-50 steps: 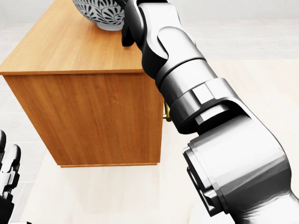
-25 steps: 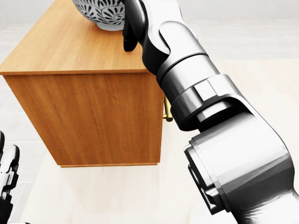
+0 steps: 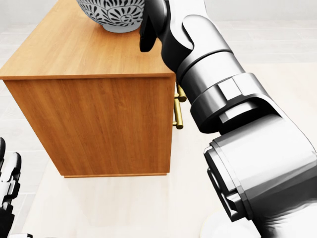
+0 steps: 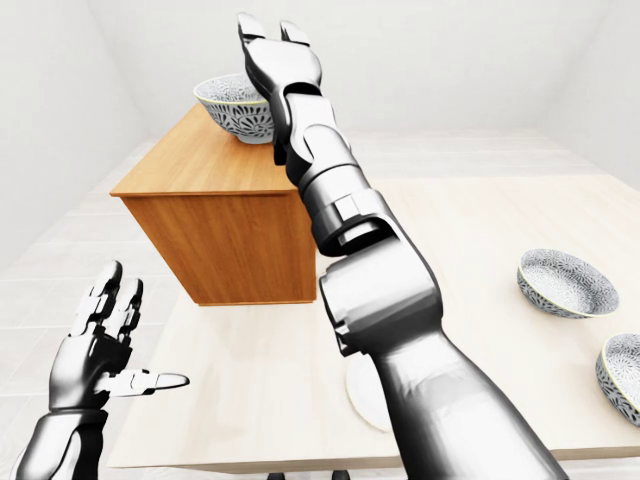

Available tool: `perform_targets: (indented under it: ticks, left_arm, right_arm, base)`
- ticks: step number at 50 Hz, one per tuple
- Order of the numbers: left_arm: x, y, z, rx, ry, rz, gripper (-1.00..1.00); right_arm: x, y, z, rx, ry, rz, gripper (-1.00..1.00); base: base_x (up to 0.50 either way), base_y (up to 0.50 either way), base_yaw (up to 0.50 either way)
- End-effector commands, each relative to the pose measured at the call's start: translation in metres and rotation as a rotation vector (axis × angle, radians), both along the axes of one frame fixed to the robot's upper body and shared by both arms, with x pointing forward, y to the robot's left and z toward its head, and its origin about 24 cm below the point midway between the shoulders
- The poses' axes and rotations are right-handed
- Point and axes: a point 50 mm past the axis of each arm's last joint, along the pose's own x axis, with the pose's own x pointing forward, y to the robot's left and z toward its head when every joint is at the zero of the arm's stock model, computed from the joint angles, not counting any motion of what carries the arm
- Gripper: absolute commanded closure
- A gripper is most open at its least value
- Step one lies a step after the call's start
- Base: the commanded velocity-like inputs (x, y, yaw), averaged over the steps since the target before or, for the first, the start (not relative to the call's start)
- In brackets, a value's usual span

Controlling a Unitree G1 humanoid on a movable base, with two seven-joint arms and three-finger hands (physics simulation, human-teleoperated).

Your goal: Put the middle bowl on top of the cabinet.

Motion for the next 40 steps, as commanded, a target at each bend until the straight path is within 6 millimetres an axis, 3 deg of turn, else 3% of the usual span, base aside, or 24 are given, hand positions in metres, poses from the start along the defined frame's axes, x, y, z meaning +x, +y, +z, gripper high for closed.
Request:
perform_targets:
  ticks: [1, 23, 40]
  left_arm:
    - [0.003, 0.000, 0.000, 0.001, 0.001, 0.003, -1.00]
    - [0.006, -0.004, 0.004, 0.005, -0.003, -0.002, -1.00]
    - [0.012, -0.008, 0.000, 0.020, 0.019, 0.009, -1.00]
  right_arm:
    - [0.002, -0.013, 0.006, 0.012, -0.001, -0.030, -1.00]
    - [0.010, -0.057, 0.012, 0.042, -0.010, -0.140, -1.00]
    - [0.010, -0.116, 0.027, 0.108, -0.031, -0.271, -1.00]
  base:
    - [0.00, 0.00, 0.00]
    - [0.00, 0.00, 0.00]
    - [0.00, 0.00, 0.00]
